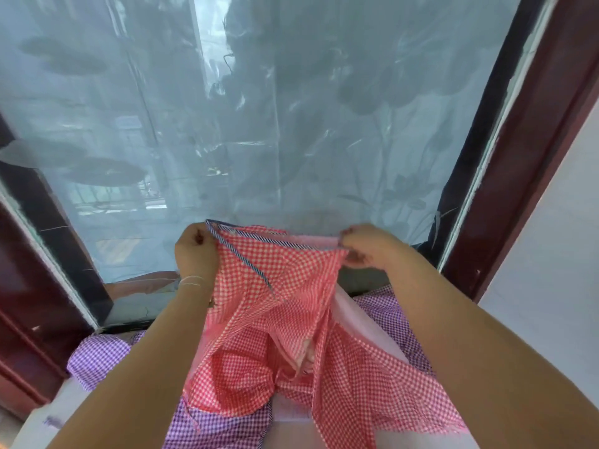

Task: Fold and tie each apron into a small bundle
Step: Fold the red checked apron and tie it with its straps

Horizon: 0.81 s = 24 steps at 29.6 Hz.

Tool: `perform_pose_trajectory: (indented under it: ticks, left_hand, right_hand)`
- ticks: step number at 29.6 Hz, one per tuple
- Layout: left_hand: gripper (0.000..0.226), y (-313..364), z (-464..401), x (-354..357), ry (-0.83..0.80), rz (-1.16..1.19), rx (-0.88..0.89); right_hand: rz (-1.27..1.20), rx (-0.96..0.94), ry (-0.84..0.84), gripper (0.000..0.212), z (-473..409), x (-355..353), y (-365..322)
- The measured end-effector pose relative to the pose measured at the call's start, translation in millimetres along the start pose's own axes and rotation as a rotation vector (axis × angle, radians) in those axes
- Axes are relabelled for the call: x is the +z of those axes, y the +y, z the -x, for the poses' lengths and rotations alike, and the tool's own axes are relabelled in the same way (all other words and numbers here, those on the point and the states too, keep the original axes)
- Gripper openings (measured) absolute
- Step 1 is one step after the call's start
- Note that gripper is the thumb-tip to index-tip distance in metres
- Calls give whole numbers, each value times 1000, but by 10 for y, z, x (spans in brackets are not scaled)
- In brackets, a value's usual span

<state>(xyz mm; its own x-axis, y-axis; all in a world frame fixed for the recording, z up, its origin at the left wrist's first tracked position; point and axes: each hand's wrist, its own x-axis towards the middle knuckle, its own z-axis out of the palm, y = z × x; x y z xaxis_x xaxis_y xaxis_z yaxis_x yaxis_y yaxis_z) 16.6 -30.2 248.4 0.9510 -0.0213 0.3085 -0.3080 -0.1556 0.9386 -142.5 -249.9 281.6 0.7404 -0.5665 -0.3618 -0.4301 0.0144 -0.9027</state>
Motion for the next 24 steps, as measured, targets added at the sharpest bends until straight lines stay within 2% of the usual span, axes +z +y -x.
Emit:
perform_pose_trajectory:
  ticks: [2,4,6,8,9,10,11,13,15,18,21,24]
  left_hand:
    - [21,7,-86,26,-27,30,3]
    - [28,92,-82,63,-111,93,-4]
    - [33,191,-16,95,-215,130,24]
    - [37,321,99,138,-363,146,91]
    - [36,390,171,161,-441,158,126]
    - [33,462,231,199,-509,166,169]
    - [31,524,294,234,-568,160,211]
    - [29,665,427,337,-675,132,272]
    - [26,834,561,409,-748,137,291]
    - [19,1070,709,468,-805,169,241]
    - [11,1163,756,462,-855,279,35]
    - [7,1178,801,482,-907,242,-41]
  right_hand:
    - [-18,-150,5,26,109,-97,-384]
    - [180,-213,1,30,219,-256,-566]
    - [588,-160,-37,30,288,-477,-525]
    - [922,6,-163,17,349,-638,-397]
    - [1003,42,-220,15,401,-667,-340]
    - [1020,-6,-240,25,449,-671,-327]
    - [957,-126,-228,33,509,-618,-330]
    - [685,-398,-136,36,647,-444,-374]
    - [451,-516,-99,30,754,-221,-411]
    - [292,-493,-30,16,835,-61,-334]
    - [97,-445,7,3,939,-76,-280]
    - [136,-389,33,6,978,-104,-223]
